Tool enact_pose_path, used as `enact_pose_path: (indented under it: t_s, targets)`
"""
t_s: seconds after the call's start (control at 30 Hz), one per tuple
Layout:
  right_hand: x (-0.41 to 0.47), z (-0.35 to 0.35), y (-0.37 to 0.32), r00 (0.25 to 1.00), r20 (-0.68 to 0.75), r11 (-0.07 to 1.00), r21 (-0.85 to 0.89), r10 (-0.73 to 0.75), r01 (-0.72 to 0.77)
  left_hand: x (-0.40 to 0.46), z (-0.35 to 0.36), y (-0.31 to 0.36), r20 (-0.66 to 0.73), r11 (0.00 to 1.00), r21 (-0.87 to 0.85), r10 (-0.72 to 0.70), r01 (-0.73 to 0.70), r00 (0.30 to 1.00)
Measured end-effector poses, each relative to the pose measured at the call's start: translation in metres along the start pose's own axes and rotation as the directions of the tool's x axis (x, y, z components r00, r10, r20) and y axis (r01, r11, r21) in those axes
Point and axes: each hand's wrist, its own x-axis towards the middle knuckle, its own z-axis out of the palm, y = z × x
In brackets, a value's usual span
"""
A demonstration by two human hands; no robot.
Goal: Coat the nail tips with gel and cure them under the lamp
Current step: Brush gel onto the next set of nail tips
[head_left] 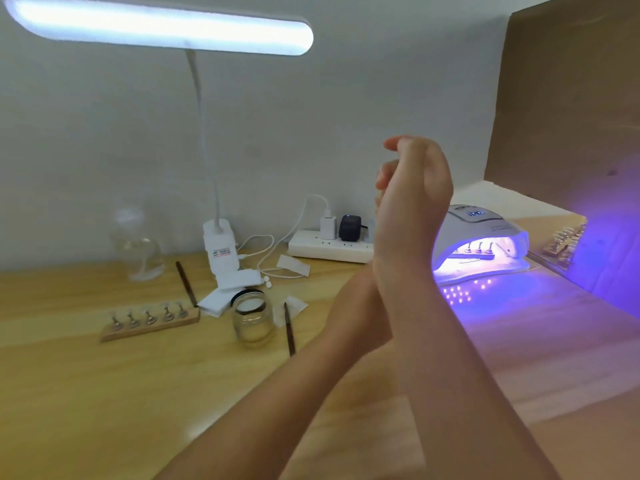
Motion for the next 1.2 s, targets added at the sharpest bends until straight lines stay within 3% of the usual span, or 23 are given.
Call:
enact_pose_path:
  t_s: [0.13, 0.23, 0.3, 0.37, 0.47, 0.6, 0.67, 0.73, 0.87, 0.97, 1.03, 1.1, 1.2]
  targets:
    - [-0.012, 0.008, 0.006, 0.995, 0.073, 0.994, -0.076, -0.073, 0.079, -0.035, -0.083, -0.011, -0.256, 0.962, 0.172, 0.249, -0.21, 0.934]
    - [-0.025, 0.012, 0.023, 0.966, 0.235, 0.94, -0.294, -0.105, 0.173, -0.06, -0.132, -0.038, -0.465, 0.938, 0.315, 0.287, -0.147, 0.837]
    - [-0.032, 0.012, 0.038, 0.927, 0.371, 0.855, -0.464, -0.051, 0.233, -0.078, -0.161, -0.059, -0.552, 0.922, 0.383, 0.281, -0.06, 0.785]
    - [-0.036, 0.011, 0.05, 0.868, 0.491, 0.727, -0.625, 0.081, 0.285, -0.093, -0.181, -0.081, -0.634, 0.921, 0.383, 0.209, 0.067, 0.745]
    - [-0.041, 0.006, 0.065, 0.739, 0.569, 0.539, -0.774, 0.36, 0.334, -0.111, -0.197, -0.115, -0.71, 0.931, 0.204, -0.072, 0.302, 0.7]
    - [-0.052, 0.0, 0.079, 0.55, 0.573, 0.386, -0.818, 0.608, 0.426, -0.119, -0.201, -0.139, -0.519, 0.848, 0.05, -0.43, 0.528, 0.739]
    - [-0.056, 0.0, 0.083, 0.488, 0.562, 0.316, -0.808, 0.668, 0.497, -0.119, -0.201, -0.142, -0.437, 0.803, 0.086, -0.502, 0.59, 0.747]
    - [-0.058, 0.002, 0.085, 0.478, 0.568, 0.275, -0.788, 0.67, 0.551, -0.119, -0.202, -0.146, -0.434, 0.797, 0.131, -0.488, 0.589, 0.757]
    - [-0.061, 0.005, 0.089, 0.429, 0.611, 0.292, -0.742, 0.665, 0.604, -0.121, -0.207, -0.146, -0.404, 0.843, 0.112, -0.445, 0.526, 0.799]
    - [-0.058, 0.005, 0.089, 0.395, 0.601, 0.361, -0.767, 0.695, 0.531, -0.122, -0.214, -0.137, -0.283, 0.865, 0.126, -0.438, 0.485, 0.853]
    - [-0.051, 0.003, 0.086, 0.411, 0.605, 0.421, -0.784, 0.682, 0.456, -0.122, -0.22, -0.132, -0.232, 0.871, 0.145, -0.431, 0.469, 0.872]
    - [-0.041, -0.001, 0.081, 0.45, 0.611, 0.503, -0.792, 0.652, 0.347, -0.125, -0.227, -0.127, -0.182, 0.875, 0.123, -0.444, 0.468, 0.877]
    - [-0.027, -0.007, 0.076, 0.515, 0.584, 0.683, -0.73, 0.628, -0.005, -0.13, -0.238, -0.119, -0.056, 0.863, 0.109, -0.491, 0.494, 0.869]
